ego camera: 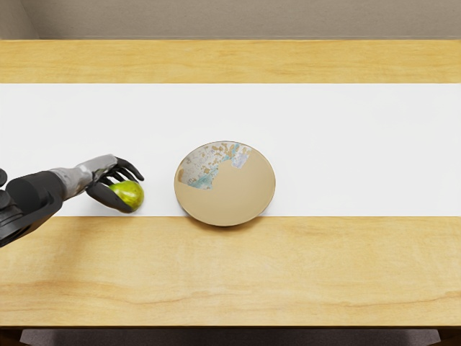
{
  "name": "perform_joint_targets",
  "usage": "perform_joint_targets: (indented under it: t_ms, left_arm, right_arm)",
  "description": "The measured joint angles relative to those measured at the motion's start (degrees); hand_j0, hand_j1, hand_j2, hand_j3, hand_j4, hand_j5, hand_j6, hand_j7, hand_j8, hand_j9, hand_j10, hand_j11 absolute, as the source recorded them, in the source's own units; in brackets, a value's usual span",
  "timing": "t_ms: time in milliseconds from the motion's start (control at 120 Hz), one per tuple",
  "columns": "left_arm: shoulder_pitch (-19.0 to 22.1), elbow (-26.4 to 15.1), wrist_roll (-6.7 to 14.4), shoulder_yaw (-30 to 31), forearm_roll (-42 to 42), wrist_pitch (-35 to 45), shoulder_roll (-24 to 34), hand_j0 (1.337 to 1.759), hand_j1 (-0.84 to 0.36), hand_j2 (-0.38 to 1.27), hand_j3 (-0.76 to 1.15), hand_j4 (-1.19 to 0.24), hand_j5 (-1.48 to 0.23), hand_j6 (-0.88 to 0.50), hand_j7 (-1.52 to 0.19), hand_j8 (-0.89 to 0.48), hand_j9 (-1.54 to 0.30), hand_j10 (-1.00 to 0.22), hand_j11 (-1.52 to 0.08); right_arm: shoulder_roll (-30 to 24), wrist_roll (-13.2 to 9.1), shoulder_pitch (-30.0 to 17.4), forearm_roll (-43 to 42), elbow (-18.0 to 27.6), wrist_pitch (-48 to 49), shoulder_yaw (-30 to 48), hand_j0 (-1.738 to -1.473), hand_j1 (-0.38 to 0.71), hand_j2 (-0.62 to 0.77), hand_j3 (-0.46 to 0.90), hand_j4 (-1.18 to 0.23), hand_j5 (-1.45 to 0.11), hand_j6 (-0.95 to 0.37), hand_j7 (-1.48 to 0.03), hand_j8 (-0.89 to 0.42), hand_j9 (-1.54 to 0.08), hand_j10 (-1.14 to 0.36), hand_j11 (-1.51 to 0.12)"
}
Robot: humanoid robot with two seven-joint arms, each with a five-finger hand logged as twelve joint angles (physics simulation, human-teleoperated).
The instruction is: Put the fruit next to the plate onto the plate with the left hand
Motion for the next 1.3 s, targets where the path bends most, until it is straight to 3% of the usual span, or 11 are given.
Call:
perform_joint_targets:
  t_ms: [333, 533, 675, 1300]
  left_arm:
    - [-0.56, -0.03, -0.07, -0.23, -0.62, -0.16, 0.29, 1.648, -0.23, 0.12, 0.0, -0.53, -0.81, -0.32, -0.8, -0.27, -0.81, -0.44, -0.81]
    - [-2.23, -0.13, -0.06, -0.76, -0.96, -0.71, 0.94, 1.651, -0.31, 0.22, 0.0, -0.53, -0.83, -0.28, -0.8, -0.24, -0.79, -0.4, -0.79]
    - [-4.79, -0.13, -0.06, -1.26, -1.02, -1.66, 0.97, 1.653, -0.28, 0.19, 0.0, -0.53, -0.82, -0.31, -0.79, -0.26, -0.78, -0.42, -0.78]
    - [-5.45, 0.0, 0.08, -9.09, -0.97, -6.04, -1.41, 1.654, -0.29, 0.27, 0.0, -0.54, -0.83, -0.38, -0.78, -0.31, -0.78, -0.44, -0.77]
  right_arm:
    - [0.0, 0.0, 0.0, 0.0, 0.0, 0.0, 0.0, -1.658, -0.33, 0.0, 0.0, -0.02, -0.02, -0.02, -0.02, -0.02, -0.02, -0.02, -0.02]
    - [0.0, 0.0, 0.01, 0.01, 0.0, 0.0, 0.0, -1.658, -0.33, 0.0, 0.0, -0.02, -0.02, -0.02, -0.02, -0.02, -0.02, -0.02, -0.02]
    - [0.0, 0.0, 0.01, 0.01, 0.0, 0.0, 0.0, -1.658, -0.33, 0.0, 0.0, -0.02, -0.02, -0.02, -0.02, -0.02, -0.02, -0.02, -0.02]
    - [0.0, -0.02, 0.01, 0.02, 0.0, 0.0, 0.0, -1.658, -0.33, 0.0, 0.0, -0.02, -0.02, -0.02, -0.02, -0.02, -0.02, -0.02, -0.02]
